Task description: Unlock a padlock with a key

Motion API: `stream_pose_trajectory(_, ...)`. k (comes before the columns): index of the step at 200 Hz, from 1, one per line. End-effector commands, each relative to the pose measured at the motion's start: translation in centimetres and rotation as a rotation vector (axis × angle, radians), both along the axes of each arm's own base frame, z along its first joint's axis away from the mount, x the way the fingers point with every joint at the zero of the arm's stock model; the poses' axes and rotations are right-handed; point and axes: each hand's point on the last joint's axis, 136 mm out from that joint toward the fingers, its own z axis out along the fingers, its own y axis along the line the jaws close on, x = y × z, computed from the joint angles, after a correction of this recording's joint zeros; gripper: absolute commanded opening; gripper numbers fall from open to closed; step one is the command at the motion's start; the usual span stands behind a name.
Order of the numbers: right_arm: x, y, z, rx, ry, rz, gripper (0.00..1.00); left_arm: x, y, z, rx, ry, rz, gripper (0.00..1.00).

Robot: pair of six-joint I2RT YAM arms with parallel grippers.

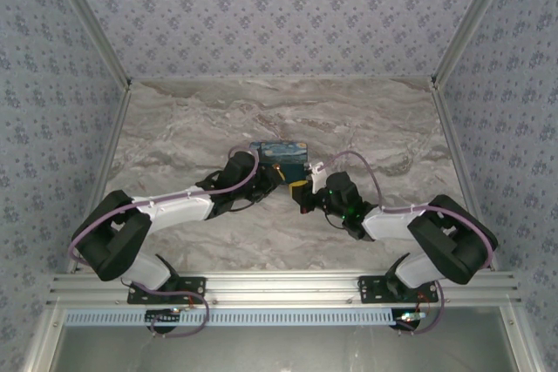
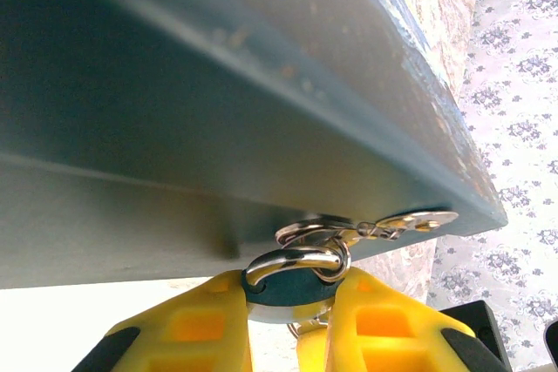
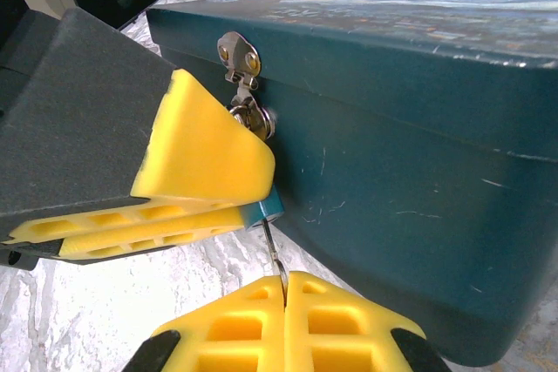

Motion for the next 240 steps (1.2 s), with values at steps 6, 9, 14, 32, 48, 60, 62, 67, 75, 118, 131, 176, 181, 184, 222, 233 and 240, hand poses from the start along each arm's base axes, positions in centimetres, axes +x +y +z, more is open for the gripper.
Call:
stream_pose_trajectory(6, 0.1, -0.2, 0.7, 0.002, -0.028, -0.003, 0.00, 0.3, -0.9, 2.2, -0.064, -0.032, -0.002, 0.17)
stream_pose_trajectory(9, 0.0, -0.2, 0.7, 0.003, -0.029, -0.001, 0.00, 0.3, -0.9, 2.2, -0.064, -0.032, -0.003, 0.17)
stream_pose_trajectory(14, 0.0, -0.2, 0.7, 0.003, -0.026, -0.001, 0.00, 0.3, -0.8, 2.1, -0.064, -0.031, -0.001, 0.17)
stream_pose_trajectory(32, -0.1, -0.2, 0.5, -0.001, -0.023, 0.004, 0.00, 0.3, -0.8, 2.2, -0.066, -0.033, 0.000, 0.17)
stream_pose_trajectory(48, -0.1, -0.4, 0.2, -0.006, -0.020, -0.005, 0.00, 0.3, -0.9, 2.3, -0.071, -0.034, -0.004, 0.17)
stream_pose_trajectory(60, 0.0, -0.4, 0.3, -0.004, -0.025, -0.009, 0.00, 0.2, -1.1, 2.6, -0.079, -0.035, -0.009, 0.17)
stream_pose_trajectory(62, 0.0, -0.4, 0.3, -0.003, -0.024, -0.009, 0.00, 0.3, -1.1, 2.6, -0.081, -0.034, -0.007, 0.17)
stream_pose_trajectory(67, 0.0, -0.3, 0.4, -0.002, -0.027, -0.008, 0.00, 0.3, -1.1, 2.6, -0.083, -0.033, -0.008, 0.17)
stream_pose_trajectory(75, 0.2, -0.1, 0.6, 0.002, -0.030, -0.007, 0.00, 0.2, -1.3, 2.9, -0.096, -0.035, -0.013, 0.17)
stream_pose_trajectory(118, 0.9, 0.5, 1.4, 0.018, -0.051, -0.002, 0.00, 0.0, -1.7, 3.6, -0.127, -0.029, -0.030, 0.17)
stream_pose_trajectory(131, 1.0, 0.5, 1.5, 0.021, -0.055, -0.004, 0.00, -0.1, -1.7, 3.8, -0.136, -0.026, -0.031, 0.17)
stream_pose_trajectory(176, 1.4, 0.2, 2.0, 0.041, -0.069, -0.013, 0.00, -0.3, -2.0, 4.3, -0.156, -0.019, -0.043, 0.17)
stream_pose_trajectory(181, 1.5, 0.2, 2.2, 0.047, -0.073, -0.016, 0.00, -0.3, -2.0, 4.2, -0.156, -0.018, -0.044, 0.17)
stream_pose_trajectory(184, 1.5, 0.1, 2.2, 0.049, -0.073, -0.017, 0.00, -0.3, -2.0, 4.2, -0.156, -0.018, -0.043, 0.17)
stream_pose_trajectory(222, 1.9, 0.1, 2.8, 0.057, -0.085, -0.016, 0.00, -0.4, -2.1, 4.1, -0.157, -0.008, -0.047, 0.17)
stream_pose_trajectory(233, 2.0, 0.3, 2.8, 0.053, -0.085, -0.013, 0.00, -0.4, -2.1, 4.2, -0.158, -0.009, -0.047, 0.17)
stream_pose_trajectory(240, 2.0, 0.4, 2.8, 0.051, -0.084, -0.007, 0.00, -0.4, -2.1, 4.2, -0.159, -0.008, -0.050, 0.17)
